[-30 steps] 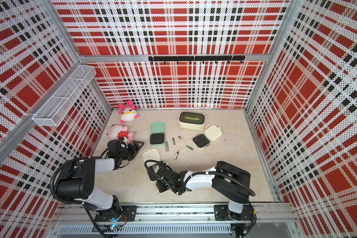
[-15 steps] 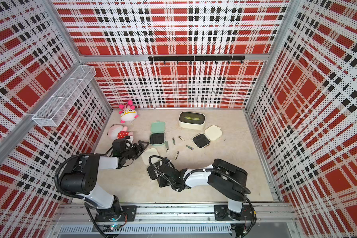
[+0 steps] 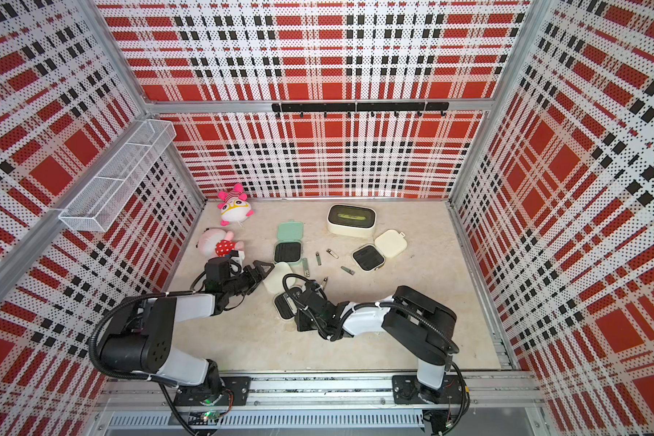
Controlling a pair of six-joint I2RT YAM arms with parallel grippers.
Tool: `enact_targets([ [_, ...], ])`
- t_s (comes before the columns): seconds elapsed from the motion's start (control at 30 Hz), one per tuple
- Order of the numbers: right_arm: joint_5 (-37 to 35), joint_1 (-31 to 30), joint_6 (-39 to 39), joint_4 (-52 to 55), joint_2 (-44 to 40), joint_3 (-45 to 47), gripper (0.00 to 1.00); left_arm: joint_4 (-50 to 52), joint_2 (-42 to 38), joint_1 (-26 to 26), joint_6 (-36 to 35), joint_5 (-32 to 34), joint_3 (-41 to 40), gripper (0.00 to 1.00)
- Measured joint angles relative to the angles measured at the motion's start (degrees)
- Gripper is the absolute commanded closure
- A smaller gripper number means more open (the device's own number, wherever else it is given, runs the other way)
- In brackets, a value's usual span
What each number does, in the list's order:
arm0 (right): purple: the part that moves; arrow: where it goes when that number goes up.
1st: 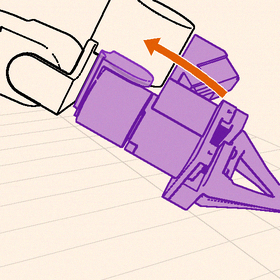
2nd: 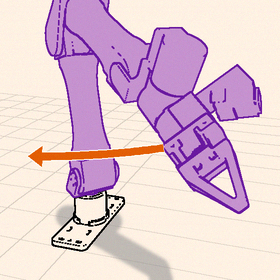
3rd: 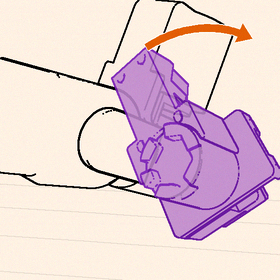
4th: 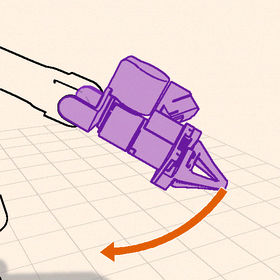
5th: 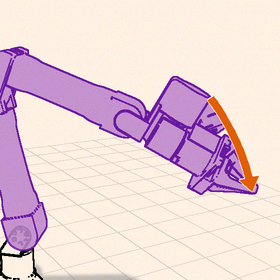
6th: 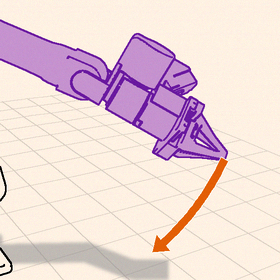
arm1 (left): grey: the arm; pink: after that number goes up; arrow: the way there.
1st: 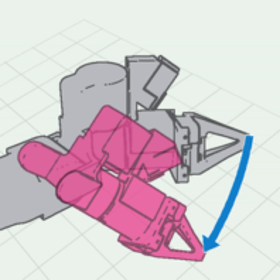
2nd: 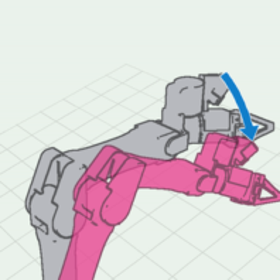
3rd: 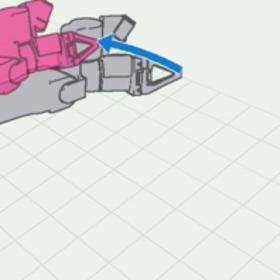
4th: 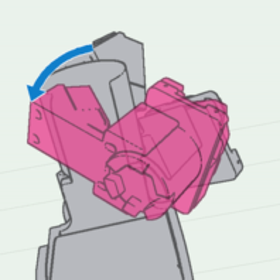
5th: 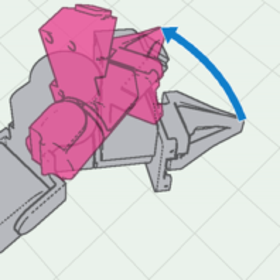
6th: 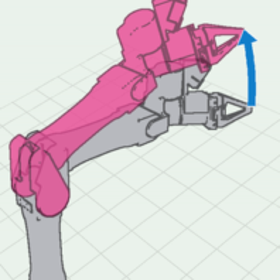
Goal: Organize nail clipper sets
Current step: Move the storage box to the center of the board.
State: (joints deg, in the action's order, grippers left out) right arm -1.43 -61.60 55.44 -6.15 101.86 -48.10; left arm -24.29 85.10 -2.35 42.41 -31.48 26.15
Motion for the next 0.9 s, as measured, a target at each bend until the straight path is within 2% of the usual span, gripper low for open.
enact_targets([
  [0.33, -0.8, 1.6, -0.7, 0.7, -1.4, 1.3, 0.65, 1.9, -5.6, -4.7, 0.4, -1.4, 0.1, 0.10],
  [0.73, -0.7, 3.6, -1.4, 1.7, -1.7, 1.3, 0.66, 7.5, -17.0, -8.3, 0.4, -4.4, 0.9, 0.09],
  [0.9, -0.3, 4.3, -1.2, 1.9, -1.8, 1.3, 0.67, 8.5, -17.4, -9.7, 0.4, -5.0, 1.5, 0.09],
])
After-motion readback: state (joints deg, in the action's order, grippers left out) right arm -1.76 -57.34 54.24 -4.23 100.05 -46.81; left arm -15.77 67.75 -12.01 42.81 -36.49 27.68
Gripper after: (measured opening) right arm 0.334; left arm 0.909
